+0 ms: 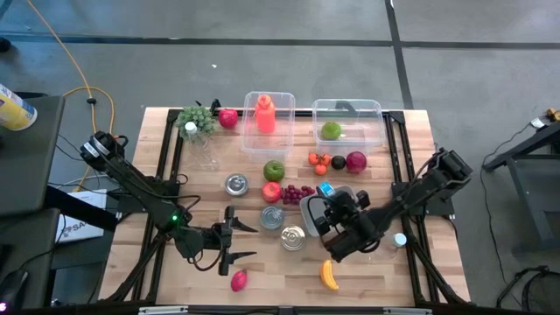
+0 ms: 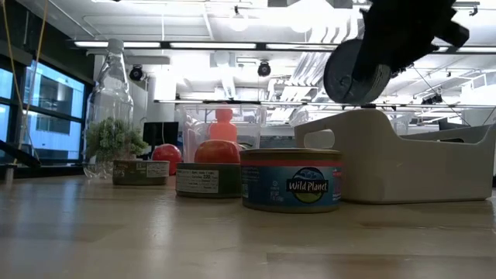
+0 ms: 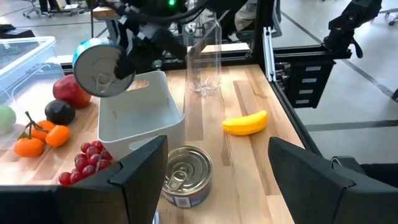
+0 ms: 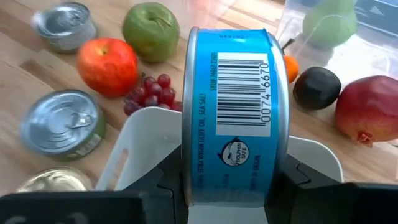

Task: Pick & Place Food Item
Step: Put the blue tuna can into the gray bin

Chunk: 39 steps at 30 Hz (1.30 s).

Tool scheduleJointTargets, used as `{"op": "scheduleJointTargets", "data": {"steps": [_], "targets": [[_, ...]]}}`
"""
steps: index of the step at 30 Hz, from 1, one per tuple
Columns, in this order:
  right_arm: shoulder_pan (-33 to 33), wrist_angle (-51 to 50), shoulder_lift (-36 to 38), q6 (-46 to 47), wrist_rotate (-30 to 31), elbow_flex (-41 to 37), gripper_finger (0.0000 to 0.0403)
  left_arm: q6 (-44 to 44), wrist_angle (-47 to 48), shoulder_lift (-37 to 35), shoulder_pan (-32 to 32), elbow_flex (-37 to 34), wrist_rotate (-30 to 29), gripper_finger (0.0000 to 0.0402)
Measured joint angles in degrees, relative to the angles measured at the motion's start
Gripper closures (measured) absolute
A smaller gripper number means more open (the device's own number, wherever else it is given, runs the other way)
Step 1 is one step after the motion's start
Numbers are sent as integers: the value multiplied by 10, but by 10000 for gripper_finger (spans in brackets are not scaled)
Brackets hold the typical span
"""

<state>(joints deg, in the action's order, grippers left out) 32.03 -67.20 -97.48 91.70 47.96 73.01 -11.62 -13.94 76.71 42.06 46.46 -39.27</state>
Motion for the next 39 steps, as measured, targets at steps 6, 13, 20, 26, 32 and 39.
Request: {"op": "scheduleJointTargets", "data": {"steps": [6, 13, 20, 26, 32, 39], "targets": [[-21, 5, -22, -1, -22, 0, 280, 0, 9, 0, 0, 0, 0, 132], [-37, 24, -32, -4, -37, 0, 280, 0, 18, 0, 0, 0, 0, 132], [-34, 68, -31, -35, -71, 0, 277, -7, 26, 0, 0, 0, 0, 132], [-32, 81, -32, -35, -131, 0, 268, -7, 26, 0, 0, 0, 0, 132], [-35, 98, -51, -48, -140, 0, 262, -9, 27, 0, -4, 0, 0, 132], [-40, 134, -78, -95, -122, 0, 248, -9, 28, 0, -4, 0, 0, 132]]}}
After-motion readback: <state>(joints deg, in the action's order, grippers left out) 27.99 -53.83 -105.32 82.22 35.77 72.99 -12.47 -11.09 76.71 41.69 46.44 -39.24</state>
